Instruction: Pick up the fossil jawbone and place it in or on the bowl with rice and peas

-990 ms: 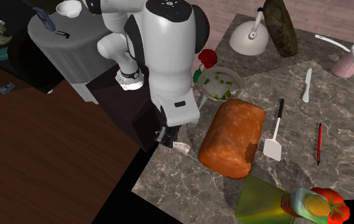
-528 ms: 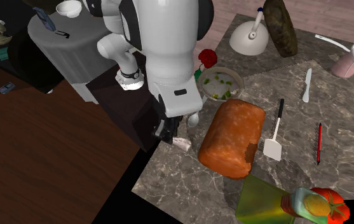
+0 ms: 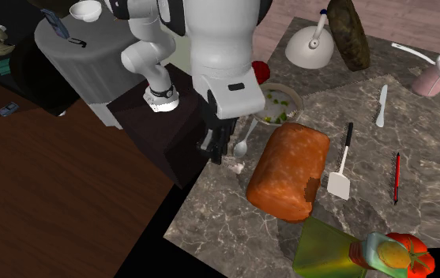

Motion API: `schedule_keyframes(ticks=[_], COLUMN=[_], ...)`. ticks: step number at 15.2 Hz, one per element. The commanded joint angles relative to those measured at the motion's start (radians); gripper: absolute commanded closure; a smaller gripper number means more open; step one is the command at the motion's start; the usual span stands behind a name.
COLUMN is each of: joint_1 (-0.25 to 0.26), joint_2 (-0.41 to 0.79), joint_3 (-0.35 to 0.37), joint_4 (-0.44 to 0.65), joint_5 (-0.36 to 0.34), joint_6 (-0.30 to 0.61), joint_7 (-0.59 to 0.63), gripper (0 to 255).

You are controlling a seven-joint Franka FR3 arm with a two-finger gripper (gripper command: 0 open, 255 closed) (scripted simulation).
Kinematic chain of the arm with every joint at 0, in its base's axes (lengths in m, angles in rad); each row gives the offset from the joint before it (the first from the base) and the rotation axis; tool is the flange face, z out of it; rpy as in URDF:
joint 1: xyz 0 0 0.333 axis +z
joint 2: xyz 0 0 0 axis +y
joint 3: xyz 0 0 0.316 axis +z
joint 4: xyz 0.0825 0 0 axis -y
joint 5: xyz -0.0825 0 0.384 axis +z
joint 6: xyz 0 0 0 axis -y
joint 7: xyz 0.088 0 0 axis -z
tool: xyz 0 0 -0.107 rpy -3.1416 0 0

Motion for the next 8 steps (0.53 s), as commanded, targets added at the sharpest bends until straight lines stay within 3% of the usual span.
schedule_keyframes(ticks=[1, 8], joint_1=[0.038, 0.157], joint_2=[-0.036, -0.143], joint_3=[0.013, 0.073], joint_4=[-0.046, -0.178], joint_5=[-0.023, -0.092], joint_6=[0.007, 0.011], joint_7=[0.047, 0.216], gripper=[255, 255])
